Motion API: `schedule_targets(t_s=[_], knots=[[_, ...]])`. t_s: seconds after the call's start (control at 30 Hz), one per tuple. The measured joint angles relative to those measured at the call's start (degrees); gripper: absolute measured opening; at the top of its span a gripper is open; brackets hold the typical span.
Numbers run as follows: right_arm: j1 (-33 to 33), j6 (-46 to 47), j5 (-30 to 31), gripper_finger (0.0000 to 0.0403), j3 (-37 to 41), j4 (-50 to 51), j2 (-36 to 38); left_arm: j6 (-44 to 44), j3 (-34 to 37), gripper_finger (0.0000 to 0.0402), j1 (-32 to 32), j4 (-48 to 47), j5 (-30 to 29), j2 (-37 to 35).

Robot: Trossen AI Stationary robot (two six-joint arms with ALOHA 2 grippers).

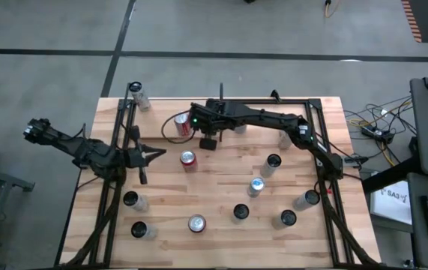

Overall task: Place canned beverage on shelf
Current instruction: Put the bottom left blue and silver soda can on the shelf

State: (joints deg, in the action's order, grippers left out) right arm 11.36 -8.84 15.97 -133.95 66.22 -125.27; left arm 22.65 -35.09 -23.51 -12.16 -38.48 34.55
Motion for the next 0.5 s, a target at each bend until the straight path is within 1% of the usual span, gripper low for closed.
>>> schedule_targets(t_s=[0.3,0.5], knots=[[2.56,-1.68,-0.05,0.0013,0.00,-0.57,-0.05,0.59,0.11,0.0000,0.00,-0.07,0.06,0.70],[2.65,-1.72,-0.81,0.0013,0.00,-0.56,-0.07,0.66,0.11,0.0000,0.00,-0.07,0.07,1.38]])
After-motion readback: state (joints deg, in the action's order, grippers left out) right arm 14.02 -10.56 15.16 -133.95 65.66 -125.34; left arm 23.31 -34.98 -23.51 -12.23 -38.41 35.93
